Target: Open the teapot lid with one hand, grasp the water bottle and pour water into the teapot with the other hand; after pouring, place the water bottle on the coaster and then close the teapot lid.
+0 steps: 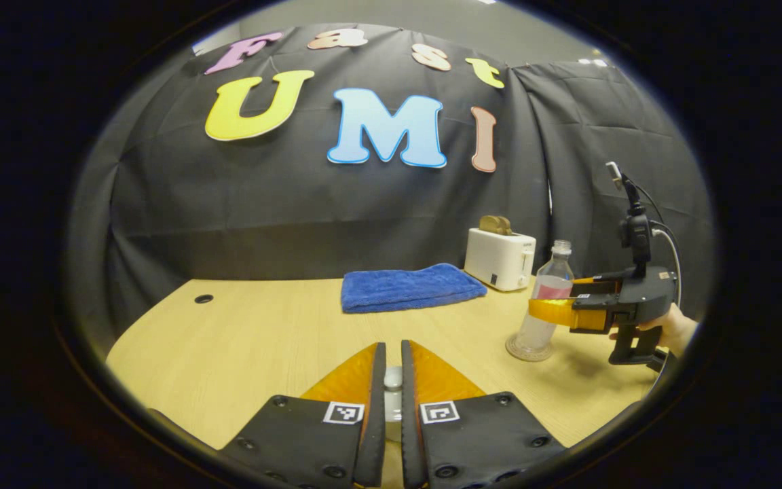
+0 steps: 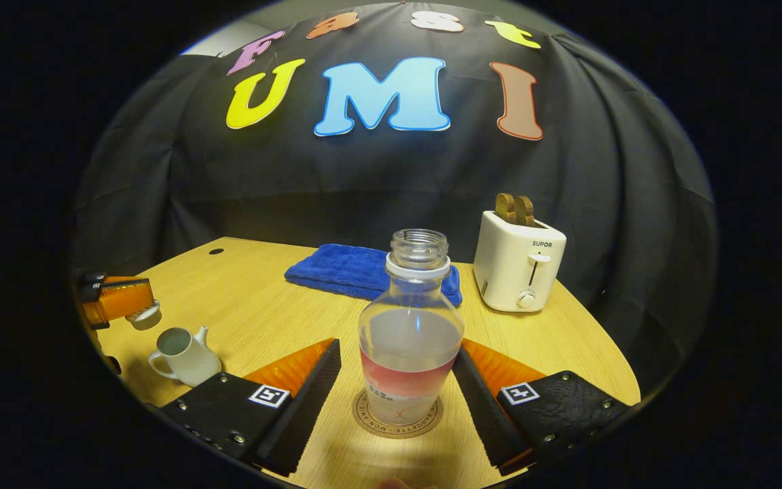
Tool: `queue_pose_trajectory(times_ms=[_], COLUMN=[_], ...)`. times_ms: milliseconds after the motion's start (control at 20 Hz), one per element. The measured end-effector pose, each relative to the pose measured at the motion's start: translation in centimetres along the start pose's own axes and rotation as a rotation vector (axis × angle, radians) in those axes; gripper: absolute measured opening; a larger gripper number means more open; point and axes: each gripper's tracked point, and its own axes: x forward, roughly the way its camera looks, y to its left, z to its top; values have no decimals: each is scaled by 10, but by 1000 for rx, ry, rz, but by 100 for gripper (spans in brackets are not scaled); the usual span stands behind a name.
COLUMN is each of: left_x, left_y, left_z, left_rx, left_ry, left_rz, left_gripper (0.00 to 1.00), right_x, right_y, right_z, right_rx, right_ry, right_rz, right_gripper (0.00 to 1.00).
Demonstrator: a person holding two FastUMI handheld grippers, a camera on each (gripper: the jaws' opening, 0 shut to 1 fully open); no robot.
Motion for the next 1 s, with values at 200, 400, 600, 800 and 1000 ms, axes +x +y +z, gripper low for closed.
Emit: queue_pose_trajectory(times_ms=[200,400,600,800,1000], left_x=[1,7,14,23,27], left_y=[0,-3,-5,-7,-10], left_z=[-2,-5,-11,-16,-22], left_rx=[-5,-16,-21,-26,-35], left_ry=[1,6,18,28,37], left_rz=[-2,-11,-19,-26,-35], left_gripper=[17,17,17,17,17], right_x=[-9,-18,-37,-67,-98], right_y=[-2,-4,-7,-14,-18], right_z=[16,46,86,121,130], right_rx=[-9,-34,-44,-65,-72], right_ry=[-42,-120,-242,-360,-395], right_rz=[-11,-40,-74,-120,-152], right_gripper=[98,97,96,95,95])
